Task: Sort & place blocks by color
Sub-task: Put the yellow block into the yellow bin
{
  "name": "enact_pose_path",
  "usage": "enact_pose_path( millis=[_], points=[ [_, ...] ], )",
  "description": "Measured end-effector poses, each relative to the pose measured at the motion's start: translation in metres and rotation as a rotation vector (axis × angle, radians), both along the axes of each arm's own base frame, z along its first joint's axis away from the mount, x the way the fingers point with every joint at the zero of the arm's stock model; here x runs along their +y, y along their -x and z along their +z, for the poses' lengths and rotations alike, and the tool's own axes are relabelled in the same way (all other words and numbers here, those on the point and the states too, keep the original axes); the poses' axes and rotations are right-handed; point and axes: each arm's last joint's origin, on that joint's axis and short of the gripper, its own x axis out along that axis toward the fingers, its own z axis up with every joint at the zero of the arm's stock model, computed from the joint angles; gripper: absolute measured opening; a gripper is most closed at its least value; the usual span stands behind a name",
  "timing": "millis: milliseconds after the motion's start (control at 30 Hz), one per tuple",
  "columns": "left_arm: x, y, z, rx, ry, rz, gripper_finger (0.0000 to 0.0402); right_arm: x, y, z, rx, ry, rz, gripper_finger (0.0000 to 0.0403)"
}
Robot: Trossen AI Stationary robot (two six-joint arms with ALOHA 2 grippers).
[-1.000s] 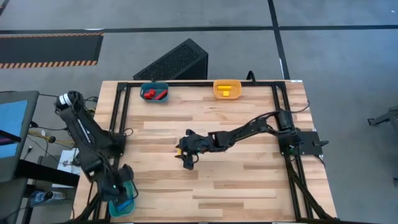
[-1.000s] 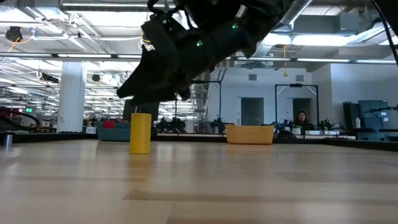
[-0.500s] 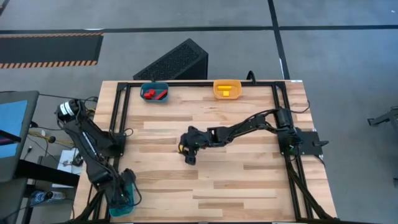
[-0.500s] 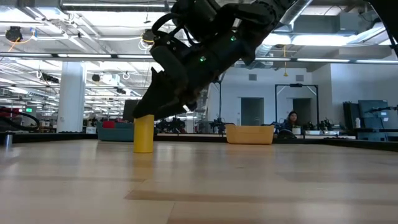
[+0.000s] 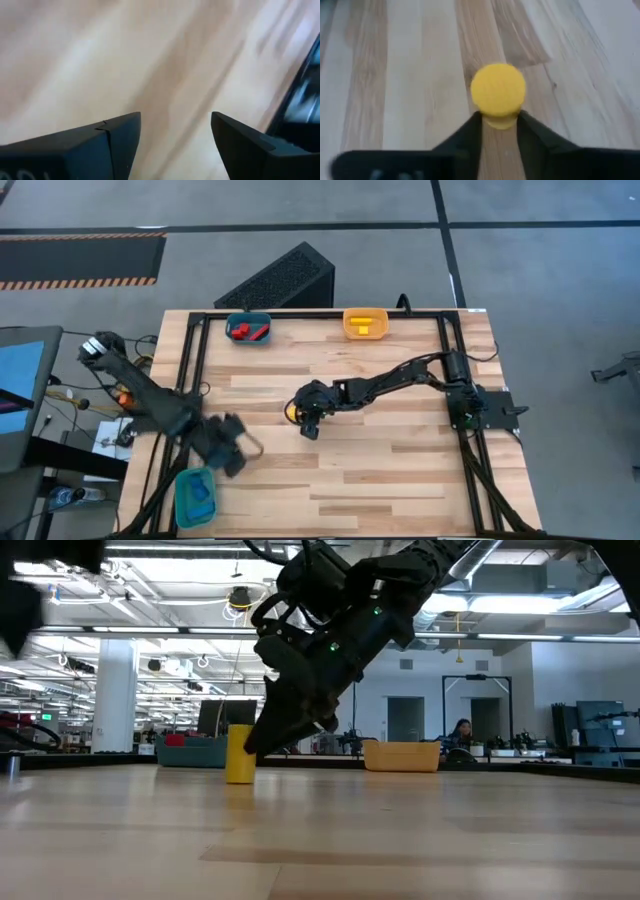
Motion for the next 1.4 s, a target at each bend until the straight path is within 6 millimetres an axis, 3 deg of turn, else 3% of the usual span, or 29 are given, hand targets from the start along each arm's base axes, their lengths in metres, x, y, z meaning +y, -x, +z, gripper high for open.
enact_pose_path(
  millis=[167,333,533,700,800,900,1000,1267,1400],
  points=[
    [0.04,-0.008,0.021,-0.173,-0.077,0.145,0.0224,0.0,0.007,0.006,0.024,0.034,0.031,0.0014],
    [0.067,-0.007,0.039,-0.352,-0.169,0.369,0.0224,-0.017,0.035,0.042,-0.086,0.044,0.001,0.0013],
    [0.081,-0.001,0.056,-0.54,-0.361,0.546,0.0224,-0.061,0.113,0.074,-0.285,0.056,-0.142,0.0005],
    [0.089,-0.006,0.05,-0.489,-0.323,0.541,0.0224,-0.082,0.172,0.076,-0.359,0.065,-0.214,0.0003],
    [0.093,-0.016,0.044,-0.437,-0.277,0.504,0.0224,-0.092,0.189,0.072,-0.394,0.032,-0.166,0.0004],
    [0.096,-0.026,0.04,-0.414,-0.3,0.431,0.0224,-0.094,0.183,0.072,-0.473,0.015,-0.08,0.002],
    [0.106,-0.032,0.04,-0.402,-0.395,0.374,0.0224,-0.086,0.164,0.064,-0.507,0.055,0.059,0.0055],
    [0.15,-0.035,0.064,-0.371,-0.602,0.389,0.0224,-0.058,0.08,0.035,-0.492,0.12,0.257,0.0213],
    [0.169,-0.036,0.087,-0.425,-0.546,0.337,0.0224,-0.05,0.04,0.024,-0.457,0.065,0.295,0.0282]
  ],
)
